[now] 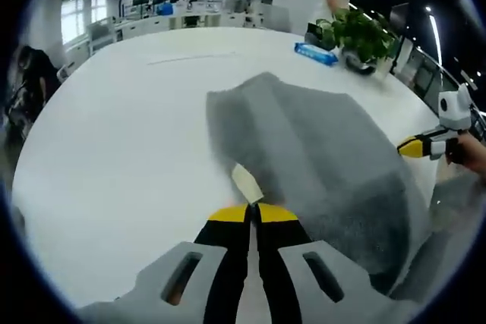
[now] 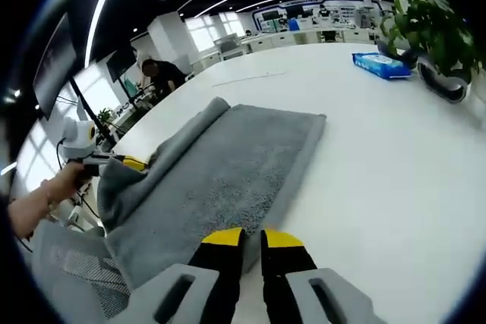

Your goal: Open the folded towel by lifting each exposed corner and separating the folded layers until the towel lies flat within the target outline without major curled edges

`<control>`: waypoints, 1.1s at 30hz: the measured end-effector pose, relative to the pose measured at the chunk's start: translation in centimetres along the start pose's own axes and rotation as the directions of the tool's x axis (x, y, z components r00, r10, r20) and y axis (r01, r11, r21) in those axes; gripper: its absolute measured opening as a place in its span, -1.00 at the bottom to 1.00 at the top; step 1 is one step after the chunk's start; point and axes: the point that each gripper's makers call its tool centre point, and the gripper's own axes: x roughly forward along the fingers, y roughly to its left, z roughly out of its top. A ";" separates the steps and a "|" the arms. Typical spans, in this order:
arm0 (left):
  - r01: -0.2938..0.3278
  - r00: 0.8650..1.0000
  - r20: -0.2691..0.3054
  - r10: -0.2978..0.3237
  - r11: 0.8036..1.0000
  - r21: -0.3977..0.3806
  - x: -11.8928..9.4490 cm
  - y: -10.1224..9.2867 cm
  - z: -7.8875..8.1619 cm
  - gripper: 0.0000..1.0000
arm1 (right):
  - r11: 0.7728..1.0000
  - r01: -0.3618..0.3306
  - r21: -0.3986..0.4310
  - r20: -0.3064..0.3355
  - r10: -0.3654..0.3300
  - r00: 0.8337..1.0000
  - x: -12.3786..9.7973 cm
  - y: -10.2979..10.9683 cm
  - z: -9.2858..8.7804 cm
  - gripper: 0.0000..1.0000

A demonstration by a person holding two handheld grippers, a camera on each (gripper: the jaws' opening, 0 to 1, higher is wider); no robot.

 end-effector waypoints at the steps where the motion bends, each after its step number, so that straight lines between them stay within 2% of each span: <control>1: -0.008 1.000 0.002 0.008 1.000 -0.005 -0.1 0.4 -0.1 -0.97 | 1.000 0.000 -0.001 -0.001 0.000 1.000 0.0 0.0 0.0 -0.88; 5: -0.018 1.000 0.011 0.018 0.999 -0.048 -0.7 1.3 -0.2 -0.97 | 1.000 -0.004 -0.003 -0.004 0.004 1.000 0.0 0.1 -0.1 -0.89; 10: -0.038 0.999 0.011 0.038 0.999 -0.033 -1.0 2.1 -0.7 -0.97 | 1.000 -0.005 -0.006 -0.009 0.005 1.000 0.1 0.2 -0.2 -0.89; 16: -0.040 0.999 0.021 0.041 0.996 -0.075 -1.7 2.8 -1.1 -0.97 | 1.000 -0.005 -0.003 -0.014 0.005 1.000 0.1 0.2 -0.4 -0.89; 23: -0.079 0.997 0.000 0.079 0.996 -0.032 -2.9 3.7 -2.4 -0.97 | 1.000 0.001 0.000 -0.014 -0.001 1.000 0.0 0.1 -0.4 -0.89; 27: -0.093 0.996 0.004 0.093 0.994 -0.064 -3.2 4.8 -2.7 -0.96 | 1.000 0.003 0.001 -0.016 -0.003 1.000 0.0 0.0 -0.5 -0.89; 33: -0.094 0.996 -0.007 0.094 0.994 -0.062 -3.1 4.7 -2.8 -0.96 | 1.000 -0.002 -0.006 -0.022 0.002 1.000 0.1 0.2 -0.6 -0.88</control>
